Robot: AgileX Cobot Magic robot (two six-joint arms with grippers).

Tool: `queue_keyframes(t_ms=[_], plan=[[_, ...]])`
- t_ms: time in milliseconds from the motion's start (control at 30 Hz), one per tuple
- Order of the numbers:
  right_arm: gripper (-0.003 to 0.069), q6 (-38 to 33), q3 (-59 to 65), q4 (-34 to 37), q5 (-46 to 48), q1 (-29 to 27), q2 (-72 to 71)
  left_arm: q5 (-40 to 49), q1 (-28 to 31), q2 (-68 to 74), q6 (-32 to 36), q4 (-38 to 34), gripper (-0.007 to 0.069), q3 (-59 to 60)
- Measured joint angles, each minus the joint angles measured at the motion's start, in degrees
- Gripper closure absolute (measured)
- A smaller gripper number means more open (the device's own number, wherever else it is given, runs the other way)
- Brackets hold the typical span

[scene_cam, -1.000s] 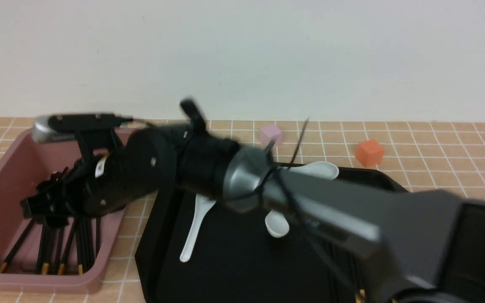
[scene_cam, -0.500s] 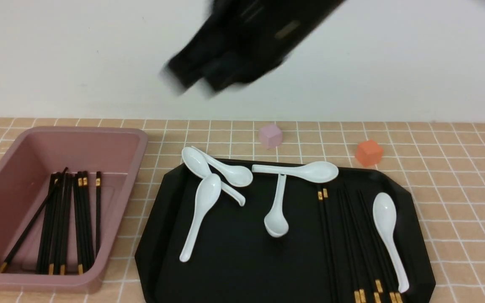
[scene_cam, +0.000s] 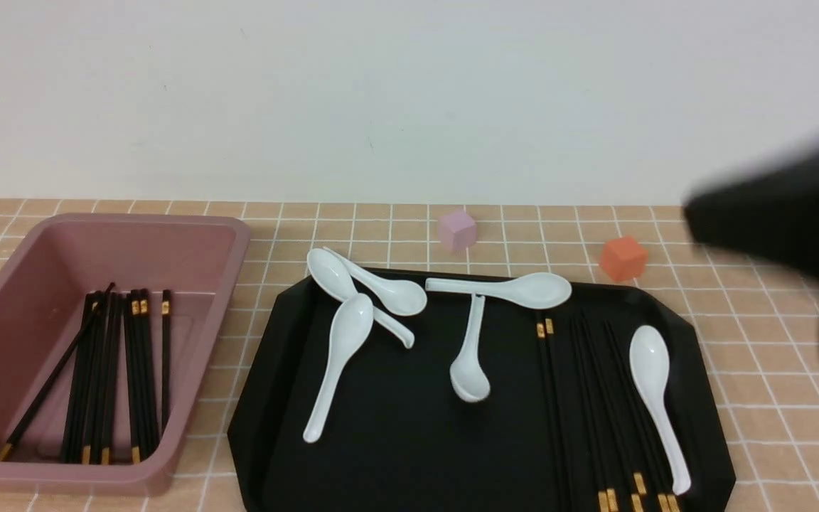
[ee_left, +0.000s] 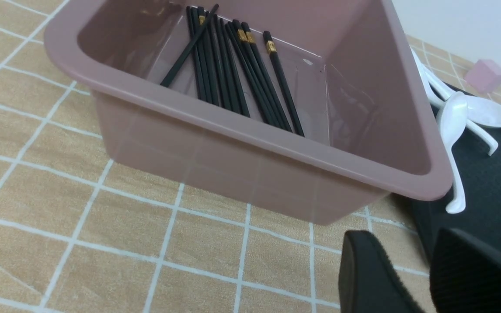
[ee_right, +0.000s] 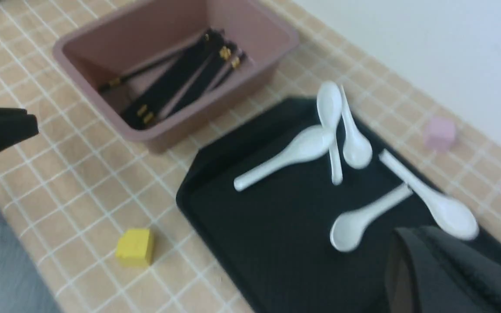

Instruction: On brown tablecloth take chopsticks from black tray and put them in box.

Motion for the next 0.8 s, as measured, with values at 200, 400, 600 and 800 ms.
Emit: queue_keyframes(t_ms=[200,400,600,800], plan=[[0.0664,0.0,31.8,-4.0,-40.5,0.0,-15.6,0.0,0.0,0.0,0.0,0.0,0.0386,0.0],[0.066,0.0,50.7,-5.2,-66.2,0.0,-23.3,0.0,0.0,0.0,0.0,0.0,0.0386,0.0],[0.0659,-3.5,60.7,-3.8,-75.8,0.0,-26.2,0.0,0.0,0.0,0.0,0.0,0.0386,0.0],[0.0655,-4.2,61.4,0.3,-75.1,0.0,-26.2,0.0,0.0,0.0,0.0,0.0,0.0386,0.0]])
